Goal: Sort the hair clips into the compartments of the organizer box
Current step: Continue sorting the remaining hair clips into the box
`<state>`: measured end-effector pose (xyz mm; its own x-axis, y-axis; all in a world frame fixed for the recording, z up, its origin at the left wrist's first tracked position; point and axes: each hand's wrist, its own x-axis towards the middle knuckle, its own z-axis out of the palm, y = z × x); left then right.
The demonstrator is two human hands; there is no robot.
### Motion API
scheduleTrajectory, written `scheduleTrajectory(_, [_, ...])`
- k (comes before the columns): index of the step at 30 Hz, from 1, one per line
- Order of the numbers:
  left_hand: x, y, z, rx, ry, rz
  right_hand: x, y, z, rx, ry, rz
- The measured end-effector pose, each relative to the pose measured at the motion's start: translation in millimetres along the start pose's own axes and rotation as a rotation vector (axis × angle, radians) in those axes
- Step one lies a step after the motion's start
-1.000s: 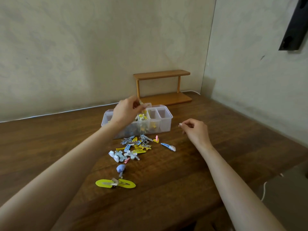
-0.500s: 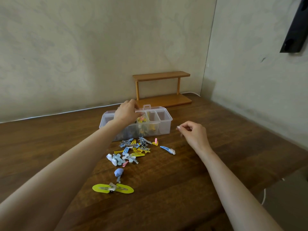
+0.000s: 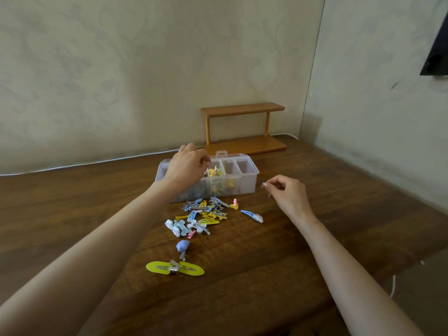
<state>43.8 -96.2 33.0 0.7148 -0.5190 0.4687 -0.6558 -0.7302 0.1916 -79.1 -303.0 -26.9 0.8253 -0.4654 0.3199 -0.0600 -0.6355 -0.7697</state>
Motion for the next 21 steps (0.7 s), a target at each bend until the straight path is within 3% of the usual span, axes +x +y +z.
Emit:
scheduleTrajectory(6, [-41.9, -9.1, -11.3, -0.119, 0.100, 0.021, -4.4, -9.7, 9.1, -0.091, -0.048, -0.095])
scheduleTrajectory(11, [-65.4, -25.2, -9.2, -0.116, -0.003, -0.010, -7.6, -38.4, 18.2, -0.154, -0.125, -0.265])
scheduleTrajectory(17, [-76.0, -33.5, 0.0, -0.036, -0.067, -0.042, -12.3, -73.8, 54.7, -0.286, -0.343, -0.422])
scheduleTrajectory(21, [-78.9, -36.7, 4.2, 0.020, -0.092, -0.023, -14.5, -79.6, 77.4, -0.340, -0.355, -0.482])
